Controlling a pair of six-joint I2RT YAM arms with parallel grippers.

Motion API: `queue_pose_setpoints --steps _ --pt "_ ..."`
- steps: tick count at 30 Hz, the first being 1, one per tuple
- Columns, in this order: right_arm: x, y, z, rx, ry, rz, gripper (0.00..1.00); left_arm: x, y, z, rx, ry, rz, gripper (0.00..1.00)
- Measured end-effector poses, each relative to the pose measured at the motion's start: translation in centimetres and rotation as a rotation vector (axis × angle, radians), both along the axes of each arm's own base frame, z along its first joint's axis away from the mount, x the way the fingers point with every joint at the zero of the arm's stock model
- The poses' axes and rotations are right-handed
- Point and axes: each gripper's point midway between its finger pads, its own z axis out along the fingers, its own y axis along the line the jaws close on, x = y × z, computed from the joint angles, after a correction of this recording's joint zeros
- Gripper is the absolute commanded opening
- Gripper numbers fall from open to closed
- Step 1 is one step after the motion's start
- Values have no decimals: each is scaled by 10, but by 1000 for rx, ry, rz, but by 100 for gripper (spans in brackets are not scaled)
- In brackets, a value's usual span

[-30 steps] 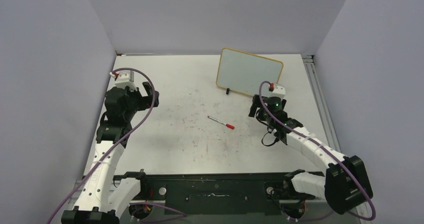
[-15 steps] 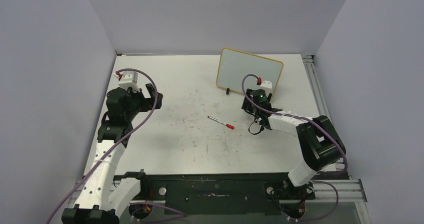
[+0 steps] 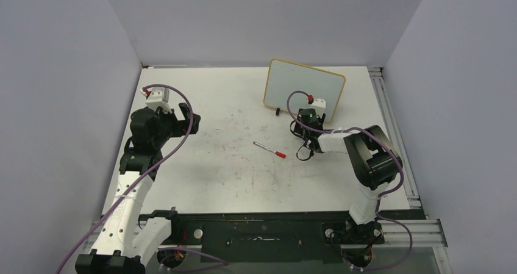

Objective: Write a sentence on the whiteboard
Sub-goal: Move the whiteboard stand to the center of the board.

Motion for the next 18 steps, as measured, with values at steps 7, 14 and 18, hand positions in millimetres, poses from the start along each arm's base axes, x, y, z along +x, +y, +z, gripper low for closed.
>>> queue_pose_setpoints --steps 7,14,18 --pt "12 -4 0 -11 -25 -24 48 0 -2 1 -3 -2 -12 96" --pt "24 -17 -1 -21 -30 -49 46 -1 -4 1 -7 -1 -22 96" --pt "30 -18 -2 -33 -34 -41 42 -1 -5 1 -8 -2 -25 96"
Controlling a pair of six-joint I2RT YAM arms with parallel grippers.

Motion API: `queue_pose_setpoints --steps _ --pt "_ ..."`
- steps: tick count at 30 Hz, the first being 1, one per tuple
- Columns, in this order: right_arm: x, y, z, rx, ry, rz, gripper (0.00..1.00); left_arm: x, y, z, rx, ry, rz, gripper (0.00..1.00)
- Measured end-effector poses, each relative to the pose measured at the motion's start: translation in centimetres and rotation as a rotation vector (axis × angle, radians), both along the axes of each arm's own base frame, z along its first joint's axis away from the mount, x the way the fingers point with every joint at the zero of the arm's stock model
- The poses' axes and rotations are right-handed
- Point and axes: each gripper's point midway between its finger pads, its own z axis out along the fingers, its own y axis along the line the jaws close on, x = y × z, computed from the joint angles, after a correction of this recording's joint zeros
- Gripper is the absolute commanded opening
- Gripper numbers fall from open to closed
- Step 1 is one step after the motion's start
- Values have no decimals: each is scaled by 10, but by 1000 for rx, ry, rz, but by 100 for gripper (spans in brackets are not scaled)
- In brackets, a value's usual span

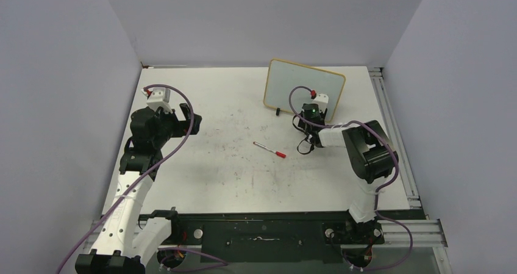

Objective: Write a sentence on the whiteboard
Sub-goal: Move the whiteboard stand to the center of the board.

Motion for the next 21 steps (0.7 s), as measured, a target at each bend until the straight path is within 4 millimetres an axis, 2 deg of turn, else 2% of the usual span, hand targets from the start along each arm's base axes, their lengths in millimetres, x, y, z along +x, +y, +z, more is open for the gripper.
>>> queue_pose_setpoints --steps 7,14,21 --pt "6 1 0 -23 -3 17 29 0 -1 -1 -2 3 -6 96" --pt "6 -2 -1 -38 -1 11 6 1 -2 0 -5 0 -8 96" --pt "5 0 -1 -37 -11 28 5 0 -4 0 -10 1 -18 96"
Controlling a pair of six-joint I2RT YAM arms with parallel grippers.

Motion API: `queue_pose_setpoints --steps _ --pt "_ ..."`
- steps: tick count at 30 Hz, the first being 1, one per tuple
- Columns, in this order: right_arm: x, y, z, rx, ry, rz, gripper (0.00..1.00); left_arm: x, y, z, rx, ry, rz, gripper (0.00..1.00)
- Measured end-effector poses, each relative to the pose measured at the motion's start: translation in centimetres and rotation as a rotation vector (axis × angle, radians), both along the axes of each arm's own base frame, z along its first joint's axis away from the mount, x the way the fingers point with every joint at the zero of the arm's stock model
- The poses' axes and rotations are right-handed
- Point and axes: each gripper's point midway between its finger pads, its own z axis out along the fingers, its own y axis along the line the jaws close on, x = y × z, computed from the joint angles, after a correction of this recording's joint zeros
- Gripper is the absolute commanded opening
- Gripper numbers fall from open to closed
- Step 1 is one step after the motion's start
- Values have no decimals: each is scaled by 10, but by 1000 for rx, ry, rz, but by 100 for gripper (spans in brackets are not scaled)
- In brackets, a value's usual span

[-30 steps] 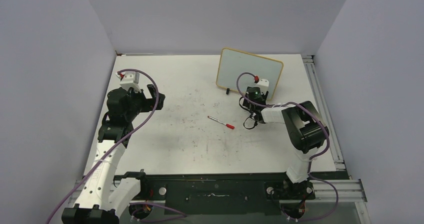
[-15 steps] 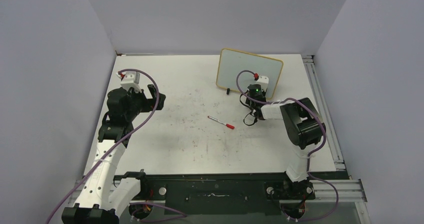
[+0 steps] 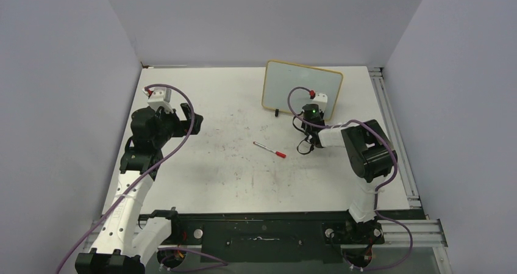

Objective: Write a sentence on the whiteboard
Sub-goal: Move the whiteboard stand to the center of the board.

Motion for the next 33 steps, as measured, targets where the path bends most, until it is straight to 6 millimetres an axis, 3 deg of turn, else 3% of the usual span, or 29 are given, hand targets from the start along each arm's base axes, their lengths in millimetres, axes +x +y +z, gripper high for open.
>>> queue_pose_setpoints --steps 12,33 --pt "-14 17 -1 5 -32 49 5 0 -2 0 -7 1 -6 96" --pt "-74 67 -2 28 -12 182 5 0 -4 1 -7 -3 -12 96"
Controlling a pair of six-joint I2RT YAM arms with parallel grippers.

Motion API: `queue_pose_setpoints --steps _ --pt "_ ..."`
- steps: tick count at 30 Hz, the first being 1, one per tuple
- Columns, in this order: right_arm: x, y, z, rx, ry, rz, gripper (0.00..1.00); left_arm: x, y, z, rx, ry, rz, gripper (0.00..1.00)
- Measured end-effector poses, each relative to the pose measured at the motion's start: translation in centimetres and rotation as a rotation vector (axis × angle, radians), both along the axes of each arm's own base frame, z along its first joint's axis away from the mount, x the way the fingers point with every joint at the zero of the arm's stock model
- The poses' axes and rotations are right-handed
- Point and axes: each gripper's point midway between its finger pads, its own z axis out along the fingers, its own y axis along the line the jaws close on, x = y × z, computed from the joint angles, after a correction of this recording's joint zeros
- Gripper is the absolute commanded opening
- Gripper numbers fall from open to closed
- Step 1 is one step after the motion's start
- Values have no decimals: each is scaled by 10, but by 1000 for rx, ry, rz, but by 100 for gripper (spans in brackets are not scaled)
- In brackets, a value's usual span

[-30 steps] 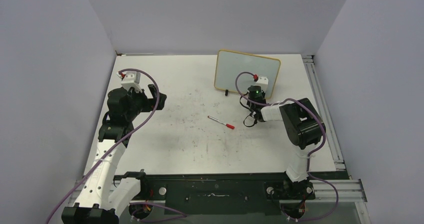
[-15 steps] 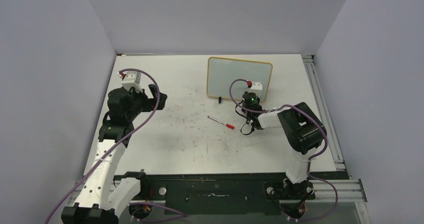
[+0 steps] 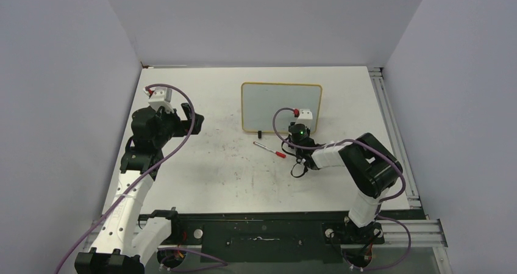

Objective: Write a sentence on the whiteboard
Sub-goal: Move the whiteboard stand to the center of the board.

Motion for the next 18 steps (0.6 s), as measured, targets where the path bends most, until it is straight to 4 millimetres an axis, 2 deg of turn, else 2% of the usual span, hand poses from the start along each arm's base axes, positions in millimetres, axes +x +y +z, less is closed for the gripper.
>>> queue_pose_setpoints --steps 11,18 --pt "-36 13 -1 7 14 40 5 -1 -4 -2 1 2 -13 96" --pt "-52 20 -1 4 25 61 5 -2 -7 -2 1 1 -23 96"
